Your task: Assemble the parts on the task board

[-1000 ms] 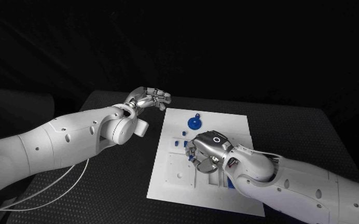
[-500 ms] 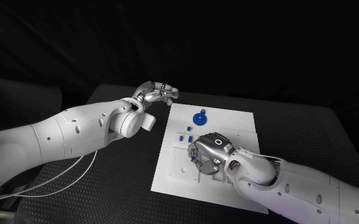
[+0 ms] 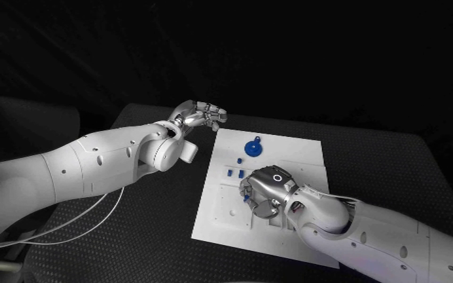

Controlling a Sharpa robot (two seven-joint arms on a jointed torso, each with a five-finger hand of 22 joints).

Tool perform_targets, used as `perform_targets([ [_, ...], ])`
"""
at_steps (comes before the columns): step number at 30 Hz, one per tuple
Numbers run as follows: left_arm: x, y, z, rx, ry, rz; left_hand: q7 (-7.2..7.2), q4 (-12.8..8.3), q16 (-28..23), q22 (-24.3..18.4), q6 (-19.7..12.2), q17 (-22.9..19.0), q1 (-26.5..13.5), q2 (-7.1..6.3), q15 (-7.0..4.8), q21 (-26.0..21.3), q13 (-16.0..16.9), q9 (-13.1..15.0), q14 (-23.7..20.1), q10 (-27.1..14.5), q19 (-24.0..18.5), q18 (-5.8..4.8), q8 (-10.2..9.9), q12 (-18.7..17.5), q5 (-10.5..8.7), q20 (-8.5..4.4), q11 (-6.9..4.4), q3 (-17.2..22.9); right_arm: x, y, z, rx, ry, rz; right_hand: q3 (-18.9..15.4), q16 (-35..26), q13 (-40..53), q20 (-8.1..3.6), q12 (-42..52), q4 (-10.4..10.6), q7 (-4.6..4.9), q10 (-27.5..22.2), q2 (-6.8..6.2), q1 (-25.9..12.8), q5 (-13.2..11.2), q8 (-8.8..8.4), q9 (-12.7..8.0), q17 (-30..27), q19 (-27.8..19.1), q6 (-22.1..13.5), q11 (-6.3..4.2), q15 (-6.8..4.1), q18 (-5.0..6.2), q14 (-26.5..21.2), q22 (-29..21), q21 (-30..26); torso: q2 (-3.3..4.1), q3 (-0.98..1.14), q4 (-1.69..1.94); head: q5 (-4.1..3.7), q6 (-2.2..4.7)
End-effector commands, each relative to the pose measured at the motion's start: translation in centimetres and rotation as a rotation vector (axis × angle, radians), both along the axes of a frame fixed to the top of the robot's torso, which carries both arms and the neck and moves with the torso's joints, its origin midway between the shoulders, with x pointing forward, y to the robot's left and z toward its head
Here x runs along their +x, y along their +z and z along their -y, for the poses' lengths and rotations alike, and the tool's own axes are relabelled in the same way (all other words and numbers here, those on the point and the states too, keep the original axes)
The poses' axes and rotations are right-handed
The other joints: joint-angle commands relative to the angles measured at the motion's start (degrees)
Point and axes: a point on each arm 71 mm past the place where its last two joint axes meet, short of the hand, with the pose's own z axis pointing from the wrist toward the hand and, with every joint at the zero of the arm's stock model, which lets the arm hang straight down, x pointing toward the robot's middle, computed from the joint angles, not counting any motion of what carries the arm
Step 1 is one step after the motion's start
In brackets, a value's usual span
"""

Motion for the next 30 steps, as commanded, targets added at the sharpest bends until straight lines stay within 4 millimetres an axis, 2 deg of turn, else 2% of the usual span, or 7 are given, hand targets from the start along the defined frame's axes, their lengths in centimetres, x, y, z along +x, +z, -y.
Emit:
perform_targets([
  [1, 0.0, 0.2, 0.2, -0.011, -0.004, 0.008, -0.02, 0.1, -0.3, 0.1, -0.5, 0.1, -0.4, 0.11, -0.01, -0.4, 0.0, 0.1, 0.5, -0.5, 0.3, 0.72, 0.2, -0.1, 0.34, -0.02, 0.14, -0.4, 0.0, -0.2, 0.0, -0.028, 0.005, 0.007, 0.3, 0.1, 0.1, -0.33, -0.1, 0.1, -0.02, 0.4, 0.09, 0.2, 0.2, 0.38, 0.1, 0.1, 0.0, 0.5, -0.07, -0.36, 1.38, 0.0, 1.1, 0.4, -0.01, 0.03, 0.01, 0.01, 0.07],
  [25, -0.1, 0.2, 0.4, -0.013, -0.01, 0.007, -0.01, 0.1, -0.4, 0.1, -0.5, 0.2, -0.4, 0.08, -0.01, -0.5, 0.0, 0.1, 0.5, -0.5, 0.3, 0.73, 0.2, -0.1, 0.33, -0.01, 0.15, -0.4, -0.1, -1.0, -0.3, -0.062, 0.011, -0.005, 0.4, 0.0, 0.2, -0.36, -0.3, 0.1, -0.01, 0.4, 0.09, 0.2, 0.2, 0.34, 0.1, 0.1, 0.0, 0.5, -0.07, -0.36, 1.38, 0.0, 1.1, 0.4, 0.03, 0.03, 0.05, 0.31, -0.54],
  [30, -0.1, 0.2, 0.4, -0.014, -0.011, 0.006, 0.0, 0.1, -0.4, 0.1, -0.5, 0.2, -0.4, 0.08, -0.01, -0.5, 0.0, 0.1, 0.5, -0.5, 0.3, 0.73, 0.2, -0.1, 0.33, -0.01, 0.15, -0.4, -0.3, -1.4, -0.4, -0.079, 0.015, -0.016, 0.4, 0.0, 0.2, -0.36, -0.3, 0.1, -0.01, 0.4, 0.09, 0.2, 0.2, 0.33, 0.1, 0.1, 0.0, 0.5, -0.07, -0.36, 1.38, 0.0, 1.1, 0.4, -0.01, 0.02, -0.04, 0.45, -0.8],
])
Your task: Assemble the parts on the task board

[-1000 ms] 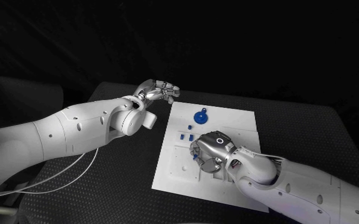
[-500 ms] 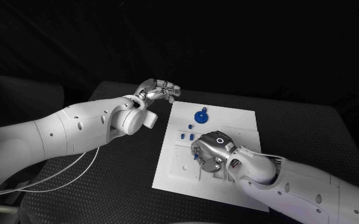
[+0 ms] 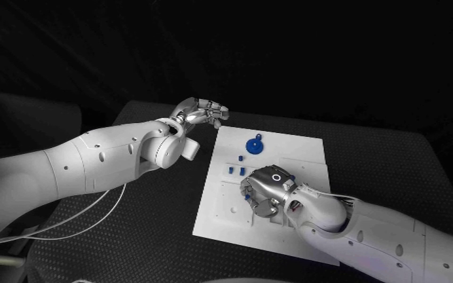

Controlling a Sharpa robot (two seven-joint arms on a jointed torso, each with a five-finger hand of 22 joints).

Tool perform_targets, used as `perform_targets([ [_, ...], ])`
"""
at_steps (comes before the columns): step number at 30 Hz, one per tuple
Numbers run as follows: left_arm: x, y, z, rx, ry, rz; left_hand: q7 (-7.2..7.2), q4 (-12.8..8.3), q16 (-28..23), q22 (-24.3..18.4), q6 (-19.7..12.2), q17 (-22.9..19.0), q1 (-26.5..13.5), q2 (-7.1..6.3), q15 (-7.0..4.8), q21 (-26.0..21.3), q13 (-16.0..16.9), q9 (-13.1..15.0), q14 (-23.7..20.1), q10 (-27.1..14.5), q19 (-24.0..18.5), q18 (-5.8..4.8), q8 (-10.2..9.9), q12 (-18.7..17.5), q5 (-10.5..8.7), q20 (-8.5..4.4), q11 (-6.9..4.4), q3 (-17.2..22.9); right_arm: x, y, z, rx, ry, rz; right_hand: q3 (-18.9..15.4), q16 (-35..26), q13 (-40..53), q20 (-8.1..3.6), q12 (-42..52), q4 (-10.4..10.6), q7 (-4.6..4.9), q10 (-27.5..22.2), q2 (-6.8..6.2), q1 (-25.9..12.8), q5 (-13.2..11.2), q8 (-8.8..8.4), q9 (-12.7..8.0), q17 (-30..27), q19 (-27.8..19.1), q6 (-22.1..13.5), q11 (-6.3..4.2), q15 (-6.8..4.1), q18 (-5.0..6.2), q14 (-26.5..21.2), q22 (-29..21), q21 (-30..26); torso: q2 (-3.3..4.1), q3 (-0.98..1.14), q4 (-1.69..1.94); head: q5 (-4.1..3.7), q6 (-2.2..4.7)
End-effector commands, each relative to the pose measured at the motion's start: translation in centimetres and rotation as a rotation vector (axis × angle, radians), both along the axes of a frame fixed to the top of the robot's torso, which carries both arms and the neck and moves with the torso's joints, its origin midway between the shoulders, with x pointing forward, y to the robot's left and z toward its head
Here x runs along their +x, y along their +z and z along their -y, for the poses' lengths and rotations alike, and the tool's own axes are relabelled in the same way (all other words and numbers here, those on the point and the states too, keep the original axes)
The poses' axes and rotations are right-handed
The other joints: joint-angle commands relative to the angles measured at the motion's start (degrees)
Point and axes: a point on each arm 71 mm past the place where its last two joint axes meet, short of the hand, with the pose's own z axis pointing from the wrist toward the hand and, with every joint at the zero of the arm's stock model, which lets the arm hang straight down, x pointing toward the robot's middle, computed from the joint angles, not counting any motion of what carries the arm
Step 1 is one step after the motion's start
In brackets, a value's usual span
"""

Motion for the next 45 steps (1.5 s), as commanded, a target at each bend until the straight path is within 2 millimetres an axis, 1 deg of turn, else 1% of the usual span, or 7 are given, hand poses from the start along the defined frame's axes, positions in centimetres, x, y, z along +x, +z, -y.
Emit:
perform_targets([
  [1, 0.0, 0.2, 0.3, -0.011, -0.008, 0.007, 0.0, 0.1, -0.2, 0.1, -0.5, 0.1, -0.4, 0.08, -0.01, -0.3, 0.0, 0.1, 0.5, -0.2, 0.3, 0.73, 0.2, -0.1, 0.33, -0.01, 0.0, -0.4, -0.3, -0.6, -0.1, -0.047, 0.013, -0.011, 0.3, 0.0, 0.1, -0.4, -0.2, -0.1, 0.11, 0.5, 0.11, 0.2, 0.2, 0.11, 0.0, 0.1, 0.1, 0.4, -0.06, -0.32, 1.38, 0.1, 1.1, 0.4, -0.01, -0.03, -0.01, 0.06, -0.15],
  [14, 0.0, 0.2, 0.5, -0.014, -0.014, 0.005, 0.01, 0.1, -0.3, 0.1, -0.6, 0.1, -0.4, 0.06, 0.01, -0.3, 0.0, 0.0, 0.5, -0.3, 0.3, 0.73, 0.2, -0.1, 0.31, 0.0, 0.02, -0.4, -0.6, -1.1, -0.7, -0.066, 0.019, -0.029, 0.3, -0.2, 0.0, -0.36, -0.5, -0.1, 0.19, 0.3, 0.14, 0.0, 0.3, -0.05, 0.0, 0.1, -0.1, 0.2, 0.04, -0.23, 1.38, 0.0, 1.0, 0.2, -0.01, 0.01, 0.01, 0.02, -0.14],
  [17, -0.1, 0.2, 0.4, -0.013, -0.014, 0.004, 0.02, 0.1, -0.3, 0.1, -0.6, 0.2, -0.4, 0.06, 0.01, -0.3, 0.0, 0.0, 0.5, -0.3, 0.3, 0.73, 0.2, -0.1, 0.31, 0.0, 0.02, -0.4, -0.5, -1.2, -0.4, -0.059, 0.008, -0.036, 0.5, -0.8, -0.1, -0.15, -1.1, 0.1, 0.46, -0.2, -0.4, -0.3, 0.6, -0.46, -0.1, 0.0, -0.6, -0.3, 0.3, 0.06, 1.38, -0.4, 1.0, -0.1, -0.06, -0.01, -0.02, 0.02, -0.15],
  [21, 0.0, 0.2, 0.3, -0.011, -0.01, 0.003, 0.04, 0.1, -0.3, 0.1, -0.6, 0.2, -0.4, 0.03, 0.01, -0.4, 0.0, 0.0, 0.5, -0.3, 0.3, 0.73, 0.1, -0.1, 0.3, 0.01, 0.04, -0.4, -0.2, -1.0, 0.2, -0.01, -0.018, -0.029, -1.0, -1.5, -0.7, 0.3, -3.2, 0.8, 1.68, -2.9, -3.1, -2.1, 1.6, -2.11, -0.7, -0.3, -1.1, -3.1, 1.41, 1.14, 1.38, -0.7, 1.0, -0.6, -0.04, -0.02, -0.1, 0.05, -0.19],
  [31, 0.0, 0.2, 0.0, -0.009, -0.006, 0.003, 0.1, 0.1, -0.4, 0.2, -0.8, 0.2, -0.5, -0.04, 0.03, -0.4, 0.0, 0.0, 0.5, -0.5, 0.3, 0.73, 0.1, -0.1, 0.27, 0.02, 0.08, -0.4, -0.5, -0.2, 1.3, 0.053, -0.037, -0.01, -7.3, -1.5, -3.4, 0.72, -8.0, -3.5, 4.72, -10.7, -3.69, -4.9, 1.0, -5.59, -2.3, 0.0, -2.4, -10.1, 4.48, 4.06, 1.38, -1.8, 1.1, -1.1, -0.06, 0.06, -0.1, -0.15, 0.05],
  [35, 0.1, 0.2, -0.2, -0.007, 0.0, 0.003, 0.12, 0.1, -0.5, 0.2, -0.8, 0.2, -0.4, -0.06, 0.04, -0.4, 0.0, 0.0, 0.5, -0.5, 0.3, 0.73, 0.1, -0.1, 0.26, 0.02, 0.1, -0.4, -0.8, 0.7, 1.9, 0.085, -0.043, 0.012, -9.0, -1.5, -4.2, 0.93, -8.7, -4.6, 5.04, -12.1, -3.67, -5.4, 1.3, -5.77, -2.4, 0.1, -3.0, -11.0, 5.17, 4.66, 1.38, -2.5, 1.0, -1.4, -0.09, 0.09, -0.13, -0.27, 0.2],
  [45, 0.2, 0.1, -0.5, -0.004, 0.007, 0.005, 0.14, 0.1, -0.5, 0.2, -0.9, 0.3, -0.4, -0.06, 0.04, -0.5, 0.0, 0.0, 0.5, -0.5, 0.3, 0.74, 0.0, -0.1, 0.26, 0.02, 0.11, -0.4, 0.5, 5.4, 3.7, 0.137, -0.08, 0.067, -8.3, -1.1, -4.7, 0.95, -8.2, -4.1, 4.66, -11.6, -3.62, -4.4, 1.0, -4.85, -2.1, 0.1, -2.6, -10.3, 5.03, 4.6, 1.38, -2.4, 0.9, -1.6, -0.1, 0.13, -0.17, -1.23, 1.18],
])
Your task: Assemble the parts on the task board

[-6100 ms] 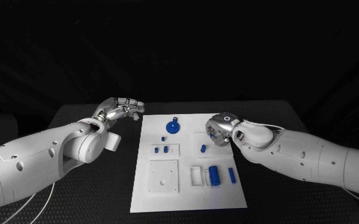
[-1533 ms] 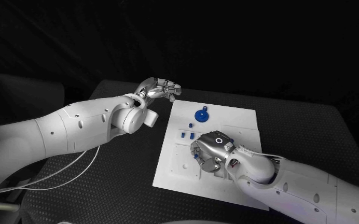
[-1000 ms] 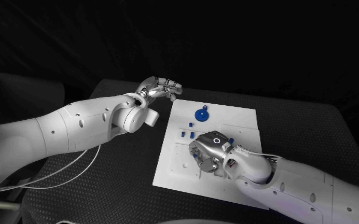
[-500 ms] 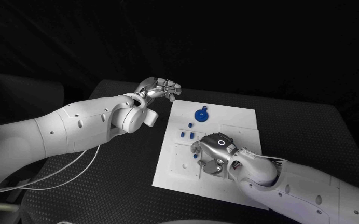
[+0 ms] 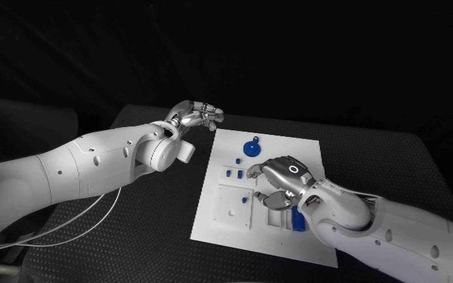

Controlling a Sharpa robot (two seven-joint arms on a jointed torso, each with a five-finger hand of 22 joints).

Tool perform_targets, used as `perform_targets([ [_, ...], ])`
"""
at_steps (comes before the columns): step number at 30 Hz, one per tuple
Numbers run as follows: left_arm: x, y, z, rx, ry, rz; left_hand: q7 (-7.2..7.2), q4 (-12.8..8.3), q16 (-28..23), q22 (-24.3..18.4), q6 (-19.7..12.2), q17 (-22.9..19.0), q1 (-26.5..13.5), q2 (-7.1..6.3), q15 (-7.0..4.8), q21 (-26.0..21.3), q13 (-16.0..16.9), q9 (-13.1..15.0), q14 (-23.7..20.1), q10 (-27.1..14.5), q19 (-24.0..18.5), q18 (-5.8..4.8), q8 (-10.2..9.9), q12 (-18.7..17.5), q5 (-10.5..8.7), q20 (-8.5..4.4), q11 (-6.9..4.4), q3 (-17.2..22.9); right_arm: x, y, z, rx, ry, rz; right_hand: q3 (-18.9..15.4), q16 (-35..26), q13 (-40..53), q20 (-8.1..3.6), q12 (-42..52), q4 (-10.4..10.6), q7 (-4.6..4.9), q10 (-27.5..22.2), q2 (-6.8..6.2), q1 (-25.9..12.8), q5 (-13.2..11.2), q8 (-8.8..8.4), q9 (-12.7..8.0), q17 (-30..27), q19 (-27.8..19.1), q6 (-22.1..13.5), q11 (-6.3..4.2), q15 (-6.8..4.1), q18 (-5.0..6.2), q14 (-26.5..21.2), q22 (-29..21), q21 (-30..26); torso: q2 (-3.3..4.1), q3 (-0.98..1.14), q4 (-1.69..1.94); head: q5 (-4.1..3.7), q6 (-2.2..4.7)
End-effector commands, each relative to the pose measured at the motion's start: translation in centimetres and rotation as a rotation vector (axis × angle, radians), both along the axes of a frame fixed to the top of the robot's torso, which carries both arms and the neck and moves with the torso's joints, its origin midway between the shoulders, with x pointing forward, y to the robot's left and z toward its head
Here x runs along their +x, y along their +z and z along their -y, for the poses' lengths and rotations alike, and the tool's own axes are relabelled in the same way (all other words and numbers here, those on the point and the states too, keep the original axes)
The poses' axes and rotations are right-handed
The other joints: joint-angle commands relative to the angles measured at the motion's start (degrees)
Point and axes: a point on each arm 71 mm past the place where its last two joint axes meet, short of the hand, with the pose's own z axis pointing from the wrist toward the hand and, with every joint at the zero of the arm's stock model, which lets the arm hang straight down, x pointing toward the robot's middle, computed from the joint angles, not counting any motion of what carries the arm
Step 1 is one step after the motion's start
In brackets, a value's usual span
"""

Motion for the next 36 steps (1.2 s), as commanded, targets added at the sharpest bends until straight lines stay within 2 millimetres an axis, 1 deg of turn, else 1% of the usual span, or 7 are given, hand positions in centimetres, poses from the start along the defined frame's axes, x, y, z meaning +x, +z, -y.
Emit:
perform_targets([
  [1, 0.1, 0.1, 0.2, -0.01, -0.006, 0.006, -0.06, 0.0, -0.3, 0.1, -0.3, 0.1, -0.4, -0.05, 0.04, -0.2, 0.0, 0.0, 0.5, -0.3, 0.3, 0.74, 0.0, -0.1, 0.26, 0.02, -0.07, -0.3, 0.5, 1.3, 0.8, 0.014, -0.028, -0.012, 0.6, 0.4, -0.1, -0.27, 0.5, 0.3, -0.53, 0.5, 0.0, 0.7, -0.3, 0.49, 0.2, 0.1, 0.4, 0.6, -0.01, 0.04, 2.74, 0.3, 0.9, -0.2, -0.01, 0.01, 0.03, -0.67, 0.55],
  [8, 0.1, 0.1, 0.2, -0.01, -0.01, 0.004, -0.06, 0.0, -0.3, 0.1, -0.3, 0.1, -0.4, -0.04, 0.05, -0.3, 0.0, 0.0, 0.5, -0.3, 0.3, 0.74, 0.1, -0.1, 0.26, 0.03, -0.07, -0.3, 2.7, 3.0, 4.0, -0.082, -0.104, -0.077, 0.7, 0.8, -0.2, -0.41, 1.1, 0.5, -0.85, 1.8, -0.02, 0.2, -0.7, 0.85, 0.2, 0.2, 0.9, 0.8, -0.48, -0.42, 2.74, 0.8, 1.1, 0.1, -0.01, -0.07, -0.07, -1.46, 1.1],
  [14, 0.2, 0.1, 0.2, -0.01, -0.009, 0.004, -0.05, 0.0, -0.3, 0.1, -0.3, 0.1, -0.4, -0.03, 0.05, -0.3, 0.0, 0.0, 0.5, -0.3, 0.3, 0.74, 0.1, -0.1, 0.26, 0.03, -0.07, -0.3, 3.7, 2.4, 6.2, -0.195, -0.155, -0.141, -3.2, 1.2, -1.0, -0.6, 0.3, -0.4, -1.42, 0.4, -0.06, -1.5, -0.5, 0.4, 0.0, 0.3, 0.6, -0.7, 0.05, 0.09, 2.74, 0.7, 1.3, 0.5, 0.05, -0.07, 0.11, -1.88, 1.16],
  [22, 0.1, 0.1, 0.2, -0.01, -0.011, 0.003, -0.06, 0.0, -0.3, 0.1, -0.3, 0.1, -0.4, -0.05, 0.05, -0.3, 0.0, 0.0, 0.5, -0.3, 0.3, 0.74, 0.1, -0.1, 0.26, 0.04, -0.07, -0.3, 4.1, 1.3, 6.8, -0.26, -0.171, -0.161, -8.8, 1.0, -2.7, -0.11, -0.5, -0.4, -3.44, -3.2, -0.08, -2.2, -1.1, -0.37, -0.4, 0.3, -1.2, -3.4, 0.86, 0.9, 2.74, -0.8, 1.2, 0.2, 0.11, -0.04, 0.21, -2.05, 0.96],
  [25, 0.2, 0.1, 0.2, -0.01, -0.01, 0.003, -0.05, 0.0, -0.3, 0.1, -0.3, 0.2, -0.4, -0.05, 0.06, -0.3, 0.0, 0.0, 0.5, -0.3, 0.3, 0.74, 0.1, -0.1, 0.25, 0.04, -0.07, -0.3, 4.3, 0.9, 7.1, -0.28, -0.181, -0.154, -9.4, 1.0, -2.9, -0.05, -0.4, -0.4, -3.5, -3.5, -0.08, -2.1, -1.1, -0.31, -0.4, 0.2, -1.3, -3.5, 0.97, 1.01, 2.74, -1.0, 1.2, 0.1, 0.13, -0.06, 0.21, -2.2, 0.94],
  [31, 0.2, 0.1, 0.2, -0.01, -0.011, 0.003, -0.05, 0.0, -0.3, 0.2, -0.3, 0.2, -0.4, -0.04, 0.06, -0.3, 0.0, 0.0, 0.5, -0.3, 0.3, 0.74, 0.1, -0.1, 0.25, 0.05, -0.06, -0.3, 4.6, 0.4, 7.4, -0.294, -0.197, -0.145, -8.9, 1.2, -3.0, -0.11, 0.0, -0.1, -3.16, -3.4, -0.02, -1.2, -1.2, 0.12, -0.2, 0.2, -1.1, -3.3, 1.05, 1.08, 2.74, -1.0, 1.1, 0.1, 0.1, -0.13, 0.24, -2.42, 1.01],
  [36, 0.2, 0.1, 0.2, -0.01, -0.011, 0.003, -0.05, 0.0, -0.4, 0.2, -0.3, 0.2, -0.4, -0.02, 0.07, -0.3, 0.0, 0.0, 0.5, -0.3, 0.3, 0.73, 0.1, -0.1, 0.24, 0.05, -0.06, -0.3, 4.4, 0.2, 7.3, -0.288, -0.194, -0.141, -4.8, 1.5, -2.8, -0.36, 1.2, 0.9, -2.61, -1.2, 0.08, 1.1, -1.2, 0.74, 0.1, 0.1, -0.2, -2.9, 0.53, 0.62, 2.74, -0.5, 0.9, 0.2, 0.1, -0.08, 0.21, -2.34, 0.91],
])
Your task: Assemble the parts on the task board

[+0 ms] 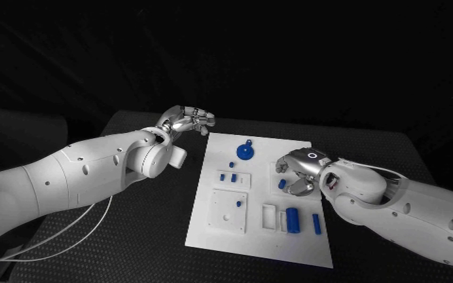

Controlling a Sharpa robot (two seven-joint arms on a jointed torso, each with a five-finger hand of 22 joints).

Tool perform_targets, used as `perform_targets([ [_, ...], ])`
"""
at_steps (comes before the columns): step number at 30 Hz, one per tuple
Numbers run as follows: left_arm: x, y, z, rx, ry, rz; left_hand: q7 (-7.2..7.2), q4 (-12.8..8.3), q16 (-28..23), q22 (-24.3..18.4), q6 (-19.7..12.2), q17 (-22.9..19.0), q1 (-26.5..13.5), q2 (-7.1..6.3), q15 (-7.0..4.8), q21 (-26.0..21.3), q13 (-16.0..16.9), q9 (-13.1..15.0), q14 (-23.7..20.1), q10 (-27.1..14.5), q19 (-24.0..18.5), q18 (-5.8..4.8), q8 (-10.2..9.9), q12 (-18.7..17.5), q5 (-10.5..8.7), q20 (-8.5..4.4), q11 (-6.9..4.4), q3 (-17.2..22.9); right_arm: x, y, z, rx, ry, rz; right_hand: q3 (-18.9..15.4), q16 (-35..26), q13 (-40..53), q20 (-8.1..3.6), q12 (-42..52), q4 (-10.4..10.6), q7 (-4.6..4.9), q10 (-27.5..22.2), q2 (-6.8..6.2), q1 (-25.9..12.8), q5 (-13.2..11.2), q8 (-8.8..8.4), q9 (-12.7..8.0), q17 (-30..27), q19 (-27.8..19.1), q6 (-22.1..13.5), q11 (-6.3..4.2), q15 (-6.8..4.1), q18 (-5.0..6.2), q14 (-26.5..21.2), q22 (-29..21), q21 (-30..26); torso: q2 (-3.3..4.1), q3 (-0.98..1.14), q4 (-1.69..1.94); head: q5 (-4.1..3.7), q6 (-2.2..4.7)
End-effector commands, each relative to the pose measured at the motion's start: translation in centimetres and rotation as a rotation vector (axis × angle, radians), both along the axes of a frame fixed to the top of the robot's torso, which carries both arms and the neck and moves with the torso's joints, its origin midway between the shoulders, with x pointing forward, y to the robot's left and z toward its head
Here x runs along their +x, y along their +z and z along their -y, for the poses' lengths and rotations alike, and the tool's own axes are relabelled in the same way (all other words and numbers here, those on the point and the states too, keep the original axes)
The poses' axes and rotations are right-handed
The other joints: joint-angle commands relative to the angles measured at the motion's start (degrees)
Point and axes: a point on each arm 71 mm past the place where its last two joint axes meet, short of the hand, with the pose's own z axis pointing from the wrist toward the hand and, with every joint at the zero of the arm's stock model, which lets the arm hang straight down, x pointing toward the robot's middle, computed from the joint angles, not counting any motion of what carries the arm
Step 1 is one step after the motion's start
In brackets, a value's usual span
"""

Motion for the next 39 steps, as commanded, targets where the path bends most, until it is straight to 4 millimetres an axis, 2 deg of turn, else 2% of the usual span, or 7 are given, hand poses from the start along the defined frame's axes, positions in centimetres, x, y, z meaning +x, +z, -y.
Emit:
perform_targets([
  [1, 0.0, 0.1, 0.2, -0.011, -0.012, 0.003, -0.04, 0.0, -0.4, 0.1, -0.3, 0.1, -0.4, -0.02, 0.07, -0.3, 0.0, 0.0, 0.5, -0.3, 0.3, 0.73, 0.1, -0.1, 0.24, 0.06, -0.05, -0.3, -0.1, -0.2, -0.1, -0.025, 0.005, 0.003, 2.5, 0.3, 0.2, -0.23, 0.8, 0.3, 0.06, 1.4, 0.01, 1.5, -0.3, 0.26, 0.1, -0.2, 0.6, -0.1, -0.29, -0.49, 2.74, 0.4, 0.8, -0.2, -0.01, 0.02, -0.03, 0.06, -0.1],
  [5, 0.0, 0.1, 0.2, -0.011, -0.012, 0.003, -0.04, 0.0, -0.4, 0.1, -0.3, 0.1, -0.4, -0.02, 0.07, -0.3, 0.0, 0.0, 0.5, -0.3, 0.3, 0.73, 0.1, -0.1, 0.24, 0.06, -0.05, -0.3, -0.2, -0.2, -0.2, -0.024, 0.011, 0.0, 3.8, 0.3, 0.3, -0.28, 1.3, 0.8, 0.37, 2.4, 0.1, 1.8, -0.3, 0.8, 0.3, -0.2, 0.9, 0.7, -0.65, -0.89, 2.74, 0.7, 0.8, -0.1, -0.03, 0.0, -0.07, 0.04, -0.11],
  [10, 0.0, 0.1, 0.3, -0.012, -0.013, 0.002, -0.04, 0.1, -0.4, 0.1, -0.3, 0.1, -0.5, 0.03, 0.07, -0.4, 0.0, 0.0, 0.5, -0.4, 0.3, 0.72, 0.1, -0.1, 0.24, 0.06, -0.04, -0.3, -0.3, -0.5, -0.3, -0.035, 0.012, -0.014, 6.9, 0.5, 1.0, -0.5, 3.1, 2.6, 0.85, 5.9, 0.24, 2.4, -0.3, 2.39, 0.9, -0.3, 1.7, 3.5, -1.69, -1.89, 2.74, 1.5, 1.0, 0.3, 0.0, -0.02, -0.05, 0.04, -0.2],
  [16, 0.0, 0.1, 0.2, -0.013, -0.012, 0.002, -0.04, 0.1, -0.4, 0.1, -0.3, 0.1, -0.5, 0.05, 0.07, -0.4, 0.0, 0.0, 0.5, -0.4, 0.3, 0.72, 0.1, -0.1, 0.24, 0.07, -0.04, -0.3, -0.3, -0.6, -0.3, -0.05, 0.017, -0.016, 8.5, 0.5, 1.6, -0.73, 4.4, 4.7, 0.55, 8.7, 0.97, 2.2, -0.3, 3.53, 1.1, -0.5, 2.1, 5.9, -2.74, -2.89, 2.74, 2.0, 1.1, 0.7, -0.02, 0.0, -0.01, 0.04, -0.29],
  [29, 0.0, 0.1, 0.3, -0.013, -0.013, 0.002, -0.05, 0.1, -0.4, 0.1, -0.3, 0.1, -0.6, 0.08, 0.08, -0.4, 0.0, 0.0, 0.5, -0.4, 0.3, 0.72, 0.1, -0.1, 0.24, 0.07, -0.04, -0.3, -0.6, -1.3, -0.9, -0.054, 0.032, -0.031, 9.4, 0.4, 2.7, -1.14, 5.8, 5.2, -0.57, 11.6, 3.13, 2.6, -0.3, 4.67, 1.4, -0.6, 2.4, 8.6, -3.95, -4.08, 2.74, 2.5, 1.2, 1.2, -0.01, -0.04, -0.01, 0.04, -0.64],
  [31, 0.0, 0.1, 0.3, -0.013, -0.012, 0.002, -0.05, 0.2, -0.4, 0.1, -0.3, 0.2, -0.6, 0.09, 0.08, -0.4, 0.0, 0.0, 0.5, -0.4, 0.3, 0.72, 0.1, -0.1, 0.24, 0.07, -0.04, -0.3, -0.7, -1.4, -1.0, -0.052, 0.033, -0.029, 9.7, 0.4, 2.8, -1.21, 5.9, 5.1, -0.71, 11.8, 3.92, 2.9, -0.3, 4.78, 1.4, -0.6, 2.5, 8.9, -4.07, -4.2, 2.74, 2.6, 1.2, 1.2, 0.01, -0.03, -0.01, 0.04, -0.64],
  [39, 0.0, 0.1, 0.3, -0.013, -0.012, 0.003, -0.06, 0.1, -0.4, 0.1, -0.3, 0.2, -0.5, 0.11, 0.07, -0.4, 0.0, 0.0, 0.5, -0.4, 0.3, 0.74, 0.1, -0.1, 0.26, 0.06, -0.05, -0.3, -0.6, -1.2, -1.2, -0.047, 0.032, 0.011, 11.3, 0.6, 3.2, -1.45, 6.3, 4.4, -1.09, 12.7, 5.64, 4.1, -0.3, 5.1, 1.4, -0.5, 2.8, 9.9, -4.5, -4.63, 2.74, 3.0, 1.1, 1.5, -0.05, -0.03, -0.01, 0.07, -0.73],
])
